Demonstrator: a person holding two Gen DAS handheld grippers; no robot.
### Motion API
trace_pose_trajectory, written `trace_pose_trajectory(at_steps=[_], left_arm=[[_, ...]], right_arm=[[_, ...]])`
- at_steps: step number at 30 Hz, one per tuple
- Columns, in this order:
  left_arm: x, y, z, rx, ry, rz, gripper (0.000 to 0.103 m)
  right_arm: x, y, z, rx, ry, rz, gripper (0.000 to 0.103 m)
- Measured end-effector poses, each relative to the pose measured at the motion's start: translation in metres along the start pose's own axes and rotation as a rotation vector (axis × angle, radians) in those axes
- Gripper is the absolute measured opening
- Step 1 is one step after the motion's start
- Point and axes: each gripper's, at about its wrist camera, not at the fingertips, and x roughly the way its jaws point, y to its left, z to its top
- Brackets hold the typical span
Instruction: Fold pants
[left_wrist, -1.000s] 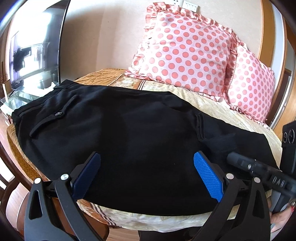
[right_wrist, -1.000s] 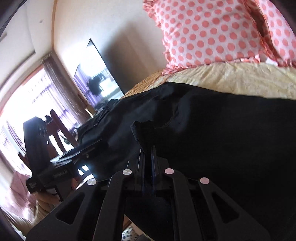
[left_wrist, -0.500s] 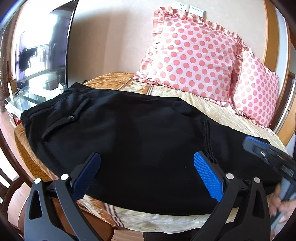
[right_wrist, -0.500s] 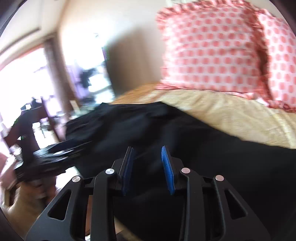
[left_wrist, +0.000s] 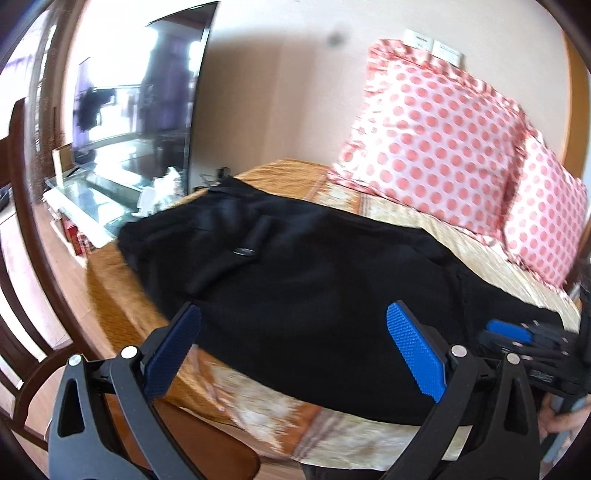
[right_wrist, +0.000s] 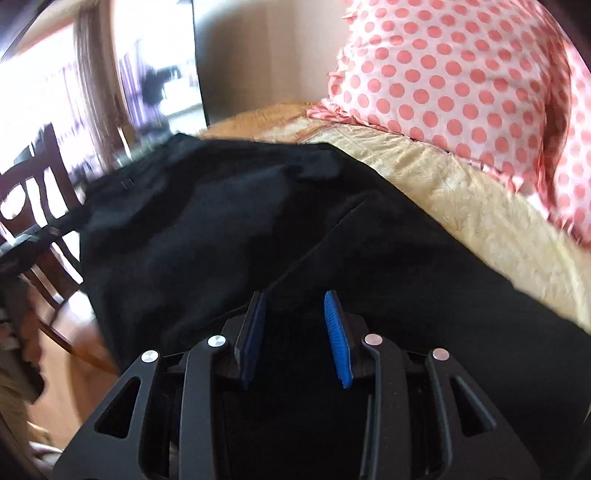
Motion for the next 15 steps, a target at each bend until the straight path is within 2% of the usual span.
trace_pose_trajectory(at_steps=[1, 3, 6, 11, 13, 15], left_arm=[[-0.001, 0.009, 0.003, -0.020, -0.001, 0.011, 0.101], [-0.002, 0.025, 0.007, -0.057, 0.000, 0.026, 0.101], [0.001, 0.056, 0.018, -0.154, 0.018, 0.019, 0.101], [0.019, 0.113, 0.037, -0.376, 0.075, -0.094, 0.100], [0.031, 0.127, 0.042, -0.446, 0.108, -0.158, 0.100], [0.043, 0.136, 0.045, -0.487, 0.147, -0.186, 0.100]], right_arm=[[0.003, 0.001, -0.005, -0.009, 0.026, -0.005, 0.042], [0.001, 0.007, -0.012, -0.031, -0.006, -0.025, 0.042], [-0.001, 0.001, -0.014, 0.014, 0.004, 0.008, 0.042], [-0.002, -0.002, -0.014, 0.026, -0.009, 0.027, 0.043], [-0.003, -0.002, -0.014, 0.031, -0.010, 0.028, 0.043], [-0.002, -0.002, -0.013, 0.033, -0.011, 0.031, 0.043]])
